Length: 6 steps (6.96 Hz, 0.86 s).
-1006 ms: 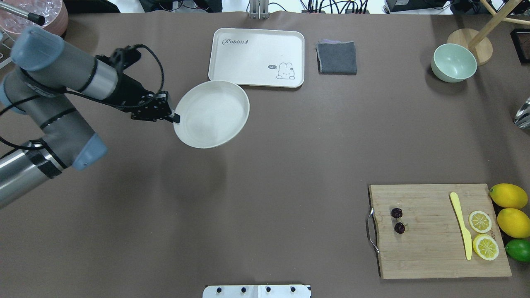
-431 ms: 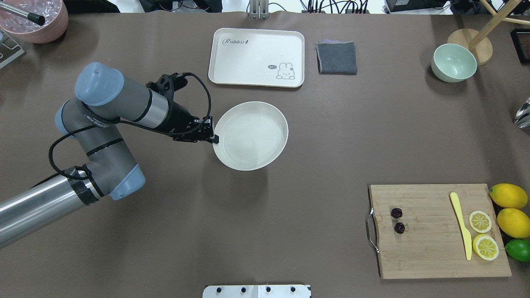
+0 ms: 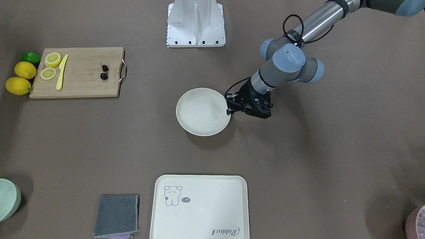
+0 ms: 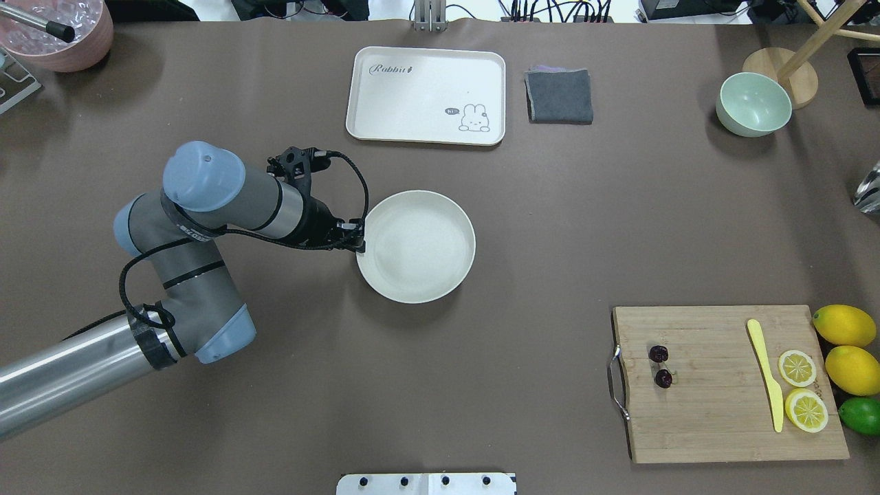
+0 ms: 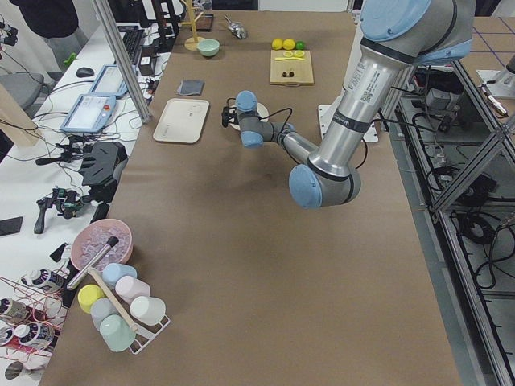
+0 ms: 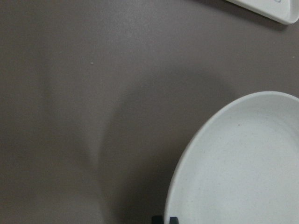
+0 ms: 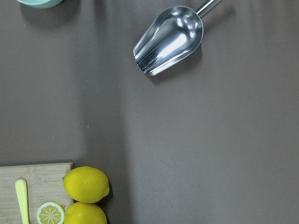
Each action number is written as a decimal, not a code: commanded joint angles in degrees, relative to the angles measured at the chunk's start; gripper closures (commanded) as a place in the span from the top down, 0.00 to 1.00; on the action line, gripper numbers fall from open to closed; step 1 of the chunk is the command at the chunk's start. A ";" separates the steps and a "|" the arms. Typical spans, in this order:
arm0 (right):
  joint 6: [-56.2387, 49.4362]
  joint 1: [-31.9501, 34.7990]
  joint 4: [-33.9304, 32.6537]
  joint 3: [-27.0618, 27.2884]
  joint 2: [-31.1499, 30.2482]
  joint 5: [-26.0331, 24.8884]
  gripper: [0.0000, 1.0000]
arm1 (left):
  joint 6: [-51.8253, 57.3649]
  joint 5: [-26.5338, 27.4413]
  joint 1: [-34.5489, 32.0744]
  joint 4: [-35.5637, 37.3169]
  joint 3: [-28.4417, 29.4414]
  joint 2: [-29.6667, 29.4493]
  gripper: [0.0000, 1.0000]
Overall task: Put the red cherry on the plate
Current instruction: 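Push the white plate with the left gripper toward the table centre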
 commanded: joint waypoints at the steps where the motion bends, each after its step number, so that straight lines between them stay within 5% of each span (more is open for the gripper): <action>1: -0.01 0.59 -0.10 0.09 0.14 0.04 1.00 | 0.68 1.76 1.87 0.78 0.34 -0.21 0.00; 2: -0.09 0.85 -0.10 0.09 0.14 0.04 1.00 | 0.59 1.67 1.96 0.78 0.26 -0.39 0.00; 3: -0.10 1.12 -0.10 0.00 0.05 0.04 1.00 | 0.68 1.67 1.87 0.78 0.17 -0.39 0.39; 4: -0.10 1.12 -0.10 0.00 0.05 0.04 1.00 | 2.59 1.41 1.61 0.87 -0.09 -0.56 0.98; 5: -0.10 1.12 -0.18 0.00 -0.03 -0.05 1.00 | 2.70 0.28 0.30 2.79 -0.71 -1.00 0.99; 6: -0.10 1.38 -0.18 0.09 -0.03 0.04 1.00 | 2.79 -6.26 -3.98 5.76 -3.41 -0.92 0.99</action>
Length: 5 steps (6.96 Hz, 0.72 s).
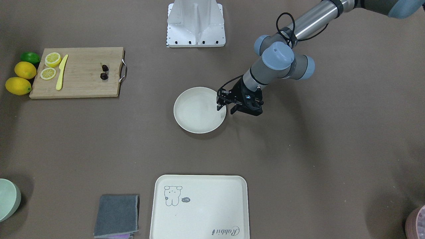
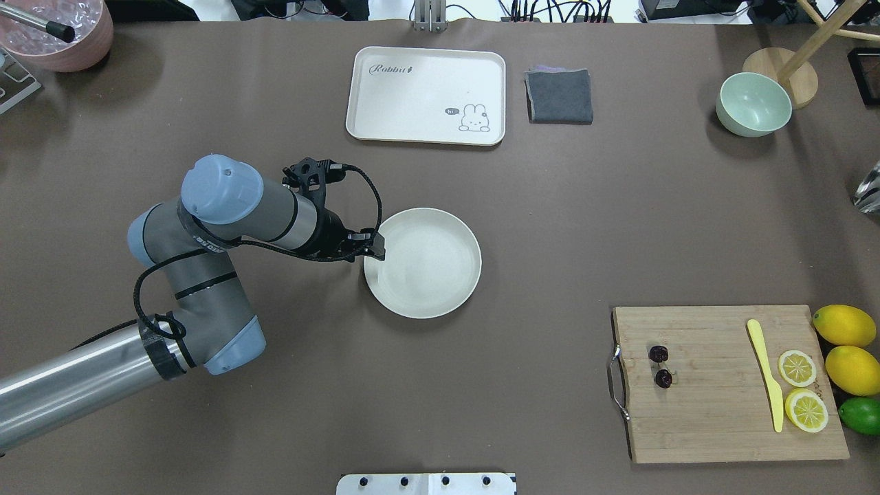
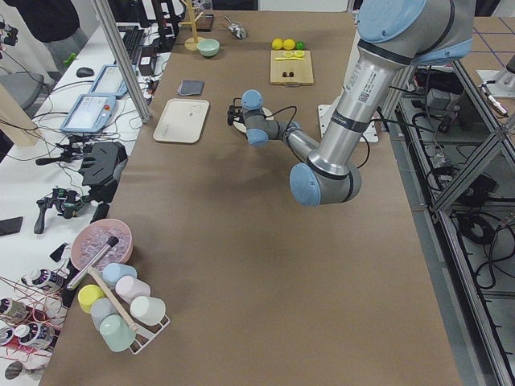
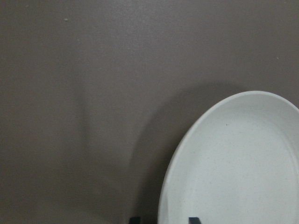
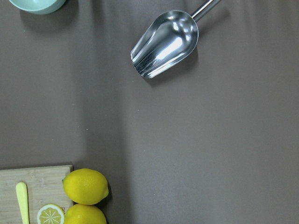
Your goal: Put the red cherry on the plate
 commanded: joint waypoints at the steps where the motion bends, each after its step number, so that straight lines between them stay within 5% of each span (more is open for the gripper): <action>1: 0.09 0.64 -0.03 0.16 0.14 -0.05 1.00 | 0.21 -12.90 -9.50 3.21 -5.23 0.43 0.99; 2: 0.09 0.65 -0.03 0.51 0.41 -0.05 1.00 | 0.91 -17.50 -14.78 3.65 -7.61 2.61 0.99; 5: 0.09 0.30 -0.29 1.30 0.67 -0.31 1.00 | 28.44 -31.82 -35.33 7.43 -10.62 16.74 0.99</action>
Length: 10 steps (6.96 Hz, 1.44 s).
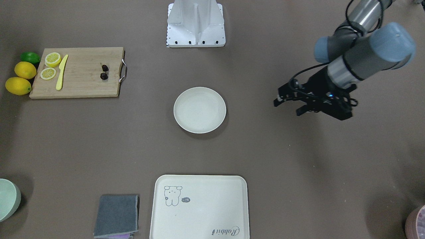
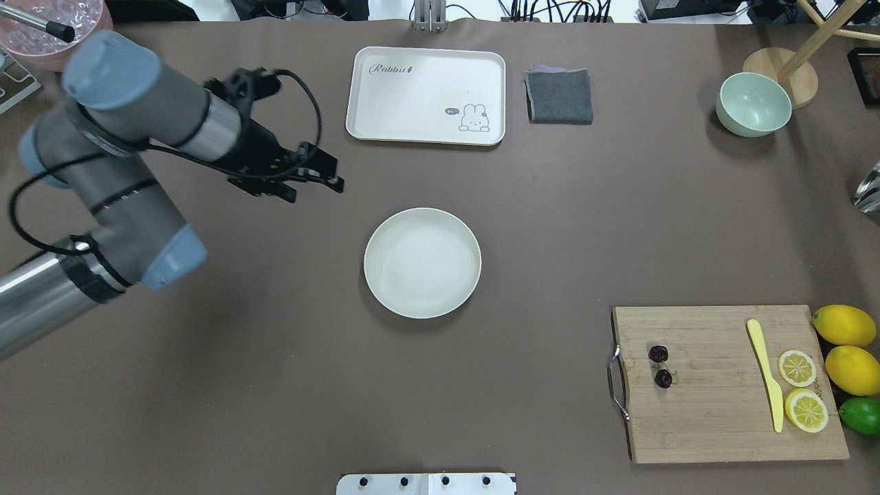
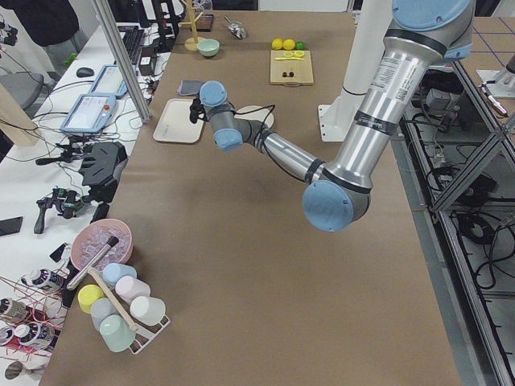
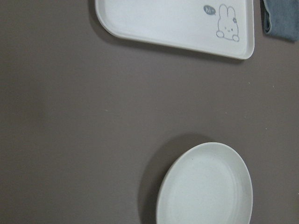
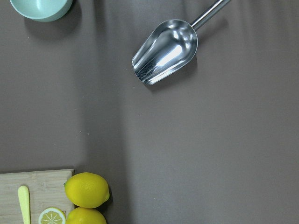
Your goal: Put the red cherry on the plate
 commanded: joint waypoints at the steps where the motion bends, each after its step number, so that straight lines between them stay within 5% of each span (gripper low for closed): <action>1: 0.00 -0.08 -0.54 2.01 -0.39 -0.08 1.00 | 15.92 -7.98 -11.81 1.52 -0.56 9.11 0.99; 10: 7.28 -7.98 -1.34 2.30 4.17 -0.60 1.00 | 29.76 -11.97 -18.15 8.98 -1.97 16.61 0.99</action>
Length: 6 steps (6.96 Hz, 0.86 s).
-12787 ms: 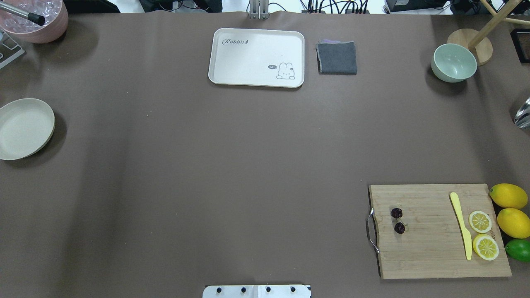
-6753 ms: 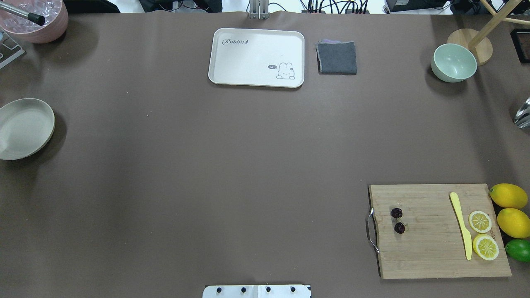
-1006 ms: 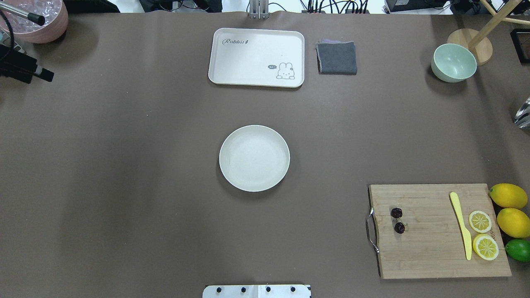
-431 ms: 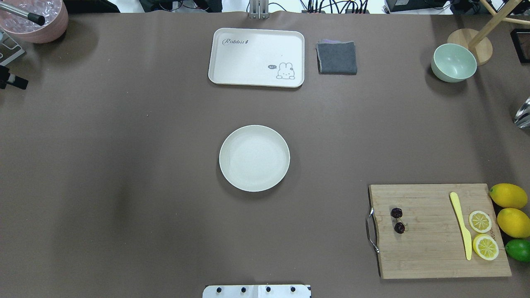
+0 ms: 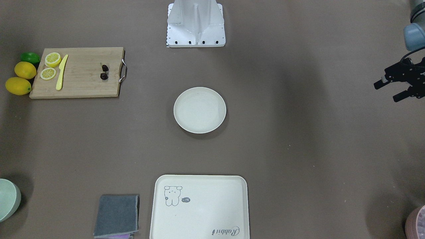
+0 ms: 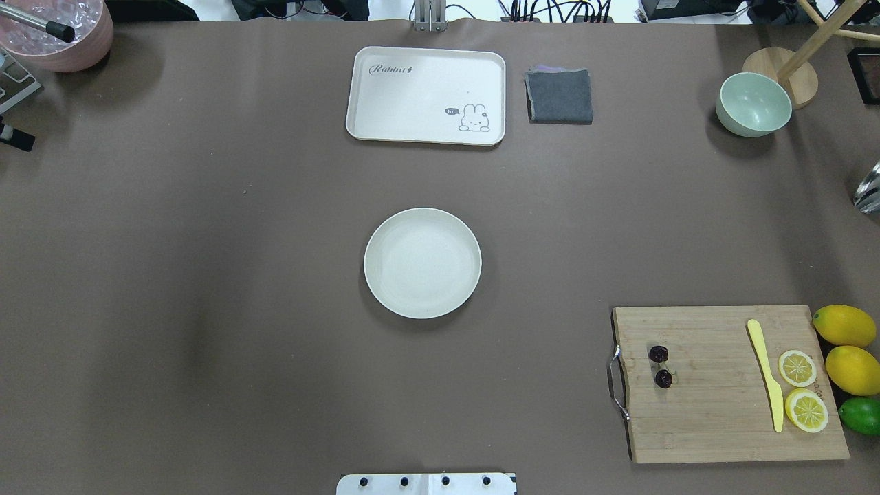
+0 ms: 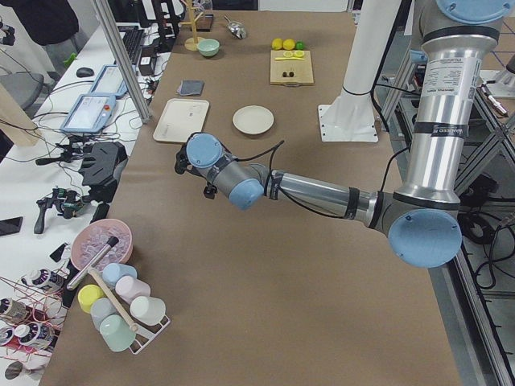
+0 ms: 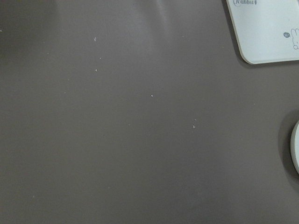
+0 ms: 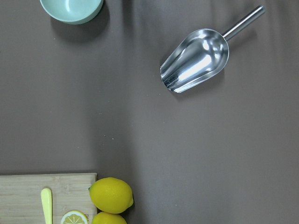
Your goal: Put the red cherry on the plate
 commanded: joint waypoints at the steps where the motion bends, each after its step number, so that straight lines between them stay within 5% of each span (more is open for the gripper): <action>1: 1.54 -1.86 0.45 -1.48 1.14 -0.77 1.00 | 9.30 4.93 -3.32 3.14 -0.18 4.31 0.99; 2: 1.97 -2.13 0.45 -1.23 0.97 -0.86 1.00 | 16.16 9.50 -6.30 7.94 -0.36 4.52 0.99; 5: 2.67 -6.43 5.19 -0.88 0.44 -0.51 1.00 | 22.64 11.04 -11.78 21.39 -5.95 4.43 0.98; 6: 11.73 -12.26 5.28 3.31 1.31 -1.03 1.00 | 22.64 11.21 -11.87 23.35 -7.99 4.52 0.99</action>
